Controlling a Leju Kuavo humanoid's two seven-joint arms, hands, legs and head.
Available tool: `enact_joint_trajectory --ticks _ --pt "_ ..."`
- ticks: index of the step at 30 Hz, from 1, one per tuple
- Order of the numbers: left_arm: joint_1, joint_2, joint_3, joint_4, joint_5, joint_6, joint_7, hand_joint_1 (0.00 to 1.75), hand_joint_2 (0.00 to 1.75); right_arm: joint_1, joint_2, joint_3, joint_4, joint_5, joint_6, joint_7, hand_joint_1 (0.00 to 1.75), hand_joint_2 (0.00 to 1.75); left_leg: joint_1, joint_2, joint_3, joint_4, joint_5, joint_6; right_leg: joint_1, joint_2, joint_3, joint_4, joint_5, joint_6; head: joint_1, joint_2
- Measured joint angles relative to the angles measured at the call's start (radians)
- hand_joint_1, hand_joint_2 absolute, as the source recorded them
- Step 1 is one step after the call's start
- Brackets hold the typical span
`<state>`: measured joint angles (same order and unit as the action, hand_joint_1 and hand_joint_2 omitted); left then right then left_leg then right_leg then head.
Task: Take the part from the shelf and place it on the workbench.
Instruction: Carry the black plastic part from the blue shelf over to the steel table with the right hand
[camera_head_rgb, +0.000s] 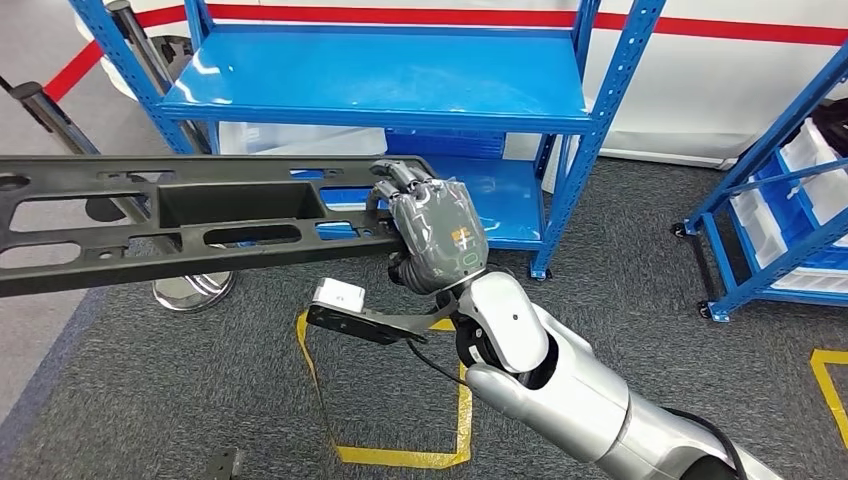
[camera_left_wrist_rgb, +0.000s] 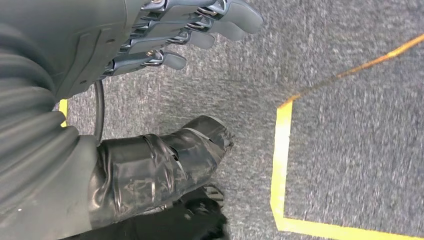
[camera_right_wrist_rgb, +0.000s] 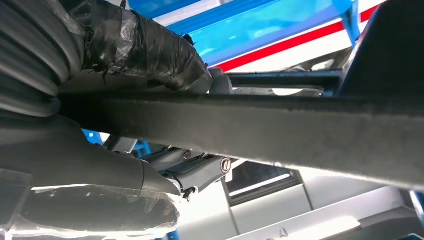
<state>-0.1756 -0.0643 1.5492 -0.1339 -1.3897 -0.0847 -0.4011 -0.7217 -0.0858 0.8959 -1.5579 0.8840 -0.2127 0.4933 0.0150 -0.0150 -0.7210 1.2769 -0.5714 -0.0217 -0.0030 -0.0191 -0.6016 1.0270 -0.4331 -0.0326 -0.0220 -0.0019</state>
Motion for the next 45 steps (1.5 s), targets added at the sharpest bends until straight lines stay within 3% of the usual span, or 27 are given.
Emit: enact_joint_trajectory --ticks 1,2,4,5,7,10,12,14,15,16,17,18,20,22,25,27,29,31,32,34,36,37,38,40,42,44,45 --pt "0.001 0.0 0.0 0.0 0.0 0.0 0.0 0.0 1.75 0.001 0.0 0.0 0.0 0.0 0.0 0.0 1.75 1.75 0.004 0.003 -0.006 0.012 0.007 -0.005 0.0 -0.007 0.0 0.001 0.0 0.0 0.0 0.0" --pt "0.003 0.0 0.0 0.0 0.0 0.0 0.001 0.0 1.75 0.001 0.0 0.0 0.0 0.002 -0.001 0.0 1.75 1.75 0.007 0.008 0.006 -0.012 0.03 -0.009 -0.001 -0.014 -0.001 0.002 -0.001 0.001 0.0 0.0" --pt "0.003 0.0 0.0 0.0 0.0 0.0 0.001 0.0 1.75 0.001 0.0 0.0 -0.001 0.005 -0.001 0.0 1.75 1.75 0.011 0.034 0.069 -0.14 0.092 -0.015 -0.002 -0.027 -0.001 0.006 -0.003 0.006 -0.001 0.0" --pt "0.001 0.0 0.0 0.0 0.0 0.0 0.001 0.0 1.75 0.0 0.0 0.0 -0.002 0.006 -0.002 0.0 1.75 1.75 0.009 0.048 0.097 -0.199 0.111 -0.013 -0.001 -0.033 -0.003 0.009 -0.004 0.011 -0.001 0.0" --pt "-0.001 -0.001 0.0 0.0 0.0 0.0 0.001 0.0 1.75 0.0 0.0 0.0 -0.004 0.009 -0.003 0.0 1.75 1.75 0.001 0.062 0.117 -0.251 0.12 -0.001 0.003 -0.044 -0.005 0.011 -0.004 0.022 -0.001 0.0" --pt "0.001 -0.001 0.0 0.0 0.0 0.0 -0.001 0.0 1.75 0.0 0.0 0.0 -0.007 0.012 -0.005 -0.001 1.75 1.75 -0.002 0.038 0.113 -0.256 0.13 0.024 0.0 -0.05 -0.01 0.02 -0.013 0.038 0.001 0.0" --pt "0.001 -0.001 0.0 0.0 0.0 0.001 -0.007 0.0 1.75 0.0 -0.001 0.0 -0.009 0.015 -0.005 -0.001 1.75 1.75 -0.002 0.025 0.112 -0.262 0.137 0.04 -0.004 -0.021 -0.038 0.087 -0.06 0.043 0.002 0.0" --pt "0.0 -0.001 0.0 0.0 0.003 0.002 -0.014 0.0 1.75 0.004 -0.005 0.0 -0.011 0.018 -0.007 -0.001 1.75 1.75 -0.006 0.009 0.109 -0.262 0.14 0.05 -0.004 0.007 -0.095 0.219 -0.126 0.041 0.003 0.0" --pt "0.0 -0.001 0.0 0.0 0.008 0.004 -0.018 0.0 1.75 0.008 -0.007 0.0 -0.013 0.021 -0.009 -0.001 1.75 1.75 -0.007 0.0 0.108 -0.261 0.141 0.052 -0.004 0.012 -0.12 0.275 -0.144 0.04 0.003 0.0" --pt "0.0 0.0 0.0 0.0 0.019 0.006 -0.023 0.0 1.75 0.013 -0.011 0.0 -0.015 0.023 -0.012 -0.001 1.75 1.75 -0.009 -0.011 0.107 -0.26 0.142 0.053 -0.004 0.015 -0.13 0.3 -0.145 0.038 0.002 0.0" --pt "0.001 0.0 0.0 0.0 0.034 0.009 -0.028 0.0 1.75 0.019 -0.016 0.0 -0.019 0.025 -0.018 0.0 1.75 1.75 -0.01 -0.023 0.106 -0.258 0.142 0.053 -0.004 0.017 -0.121 0.285 -0.127 0.036 0.002 0.0" --pt "0.002 0.001 0.0 0.0 0.052 0.013 -0.035 0.0 1.75 0.025 -0.023 0.0 -0.026 0.026 -0.025 0.0 1.75 1.75 -0.01 -0.035 0.106 -0.256 0.142 0.053 -0.004 0.023 -0.094 0.234 -0.095 0.033 0.002 0.0" --pt "0.003 0.0 0.0 0.0 0.088 0.02 -0.051 0.0 1.75 0.04 -0.041 -0.005 -0.046 0.026 -0.043 0.001 1.75 1.75 -0.01 -0.058 0.102 -0.247 0.14 0.049 -0.007 0.06 -0.027 0.1 -0.043 0.027 0.002 0.0" --pt "0.004 0.0 0.0 0.0 0.115 0.025 -0.063 0.0 1.75 0.064 -0.063 -0.017 -0.074 0.025 -0.059 0.003 1.75 1.75 -0.007 -0.078 0.092 -0.241 0.142 0.039 -0.007 0.088 0.003 0.034 -0.03 0.026 0.002 0.0" --pt "0.013 0.0 0.001 0.0 0.146 0.036 -0.068 0.0 1.75 0.105 -0.096 -0.044 -0.116 0.011 -0.081 0.004 1.75 1.75 0.001 -0.099 0.082 -0.246 0.147 0.02 -0.005 0.067 0.009 0.021 -0.024 0.019 0.003 0.0" --pt "0.018 0.0 0.001 0.0 0.162 0.041 -0.069 0.0 1.75 0.126 -0.11 -0.064 -0.142 0.004 -0.102 0.006 1.75 1.75 0.002 -0.066 0.063 -0.211 0.118 0.013 -0.009 0.047 0.013 0.006 -0.015 0.008 -0.001 0.0" --pt "0.016 -0.002 0.001 0.0 0.181 0.046 -0.073 0.0 1.75 0.16 -0.129 -0.091 -0.177 -0.002 -0.134 0.006 1.75 1.75 0.003 -0.016 0.014 -0.103 0.058 0.005 -0.007 0.023 0.015 0.0 -0.011 0.004 -0.007 0.0" --pt "0.015 -0.003 0.001 0.0 0.204 0.05 -0.081 0.0 1.75 0.207 -0.151 -0.119 -0.212 -0.008 -0.168 0.003 1.75 1.75 0.005 0.004 -0.024 -0.01 0.028 -0.004 -0.005 -0.005 0.014 0.001 -0.012 0.003 -0.008 0.0" --pt "0.016 -0.003 0.001 0.0 0.213 0.052 -0.086 0.0 1.75 0.225 -0.159 -0.128 -0.226 -0.011 -0.179 0.001 1.75 1.75 0.005 0.008 -0.02 -0.012 0.039 -0.006 -0.004 -0.017 0.013 0.002 -0.014 0.002 -0.008 0.0" --pt "0.017 0.001 0.001 0.0 0.226 0.052 -0.093 0.0 1.75 0.247 -0.171 -0.142 -0.244 -0.014 -0.188 0.0 1.75 1.75 0.004 0.024 0.041 -0.112 0.095 -0.004 -0.003 -0.036 0.013 0.004 -0.016 0.004 -0.009 0.0" --pt "0.014 0.006 0.002 0.0 0.232 0.052 -0.097 0.0 1.75 0.259 -0.181 -0.155 -0.263 -0.017 -0.19 -0.001 1.75 1.75 -0.007 0.061 0.104 -0.228 0.128 0.009 0.0 -0.052 0.015 0.004 -0.018 0.009 -0.008 0.0" --pt "0.011 0.007 0.002 0.0 0.233 0.052 -0.099 0.0 1.75 0.264 -0.186 -0.161 -0.271 -0.019 -0.191 -0.001 1.75 1.75 -0.012 0.072 0.118 -0.256 0.132 0.017 0.001 -0.061 0.016 0.004 -0.018 0.013 -0.008 0.0" --pt "0.008 0.009 0.002 0.0 0.235 0.052 -0.1 0.0 1.75 0.27 -0.19 -0.167 -0.277 -0.022 -0.192 -0.002 1.75 1.75 -0.017 0.073 0.12 -0.266 0.129 0.025 0.002 -0.07 0.016 0.002 -0.018 0.017 -0.008 0.0" --pt "0.006 0.011 0.002 0.0 0.238 0.051 -0.103 0.0 1.75 0.279 -0.196 -0.177 -0.284 -0.033 -0.201 -0.003 1.75 1.75 -0.015 0.052 0.121 -0.274 0.137 0.037 0.0 -0.081 0.019 0.001 -0.02 0.028 -0.008 0.0" --pt "0.002 0.012 0.002 0.0 0.24 0.049 -0.106 0.0 1.75 0.288 -0.202 -0.187 -0.286 -0.057 -0.22 -0.008 1.75 1.75 -0.009 0.032 0.128 -0.289 0.148 0.047 -0.003 -0.048 0.009 0.032 -0.043 0.038 -0.004 0.0" --pt "-0.011 0.012 0.002 0.0 0.239 0.049 -0.105 0.0 1.75 0.298 -0.21 -0.202 -0.283 -0.091 -0.245 -0.02 1.75 1.75 -0.007 0.013 0.129 -0.295 0.154 0.055 -0.005 0.0 -0.04 0.14 -0.102 0.043 0.0 0.0" --pt "-0.018 0.012 0.002 0.0 0.237 0.049 -0.102 0.0 1.75 0.304 -0.212 -0.209 -0.28 -0.107 -0.254 -0.026 1.75 1.75 -0.007 0.002 0.127 -0.294 0.155 0.057 -0.006 0.009 -0.072 0.207 -0.13 0.044 0.002 0.0"
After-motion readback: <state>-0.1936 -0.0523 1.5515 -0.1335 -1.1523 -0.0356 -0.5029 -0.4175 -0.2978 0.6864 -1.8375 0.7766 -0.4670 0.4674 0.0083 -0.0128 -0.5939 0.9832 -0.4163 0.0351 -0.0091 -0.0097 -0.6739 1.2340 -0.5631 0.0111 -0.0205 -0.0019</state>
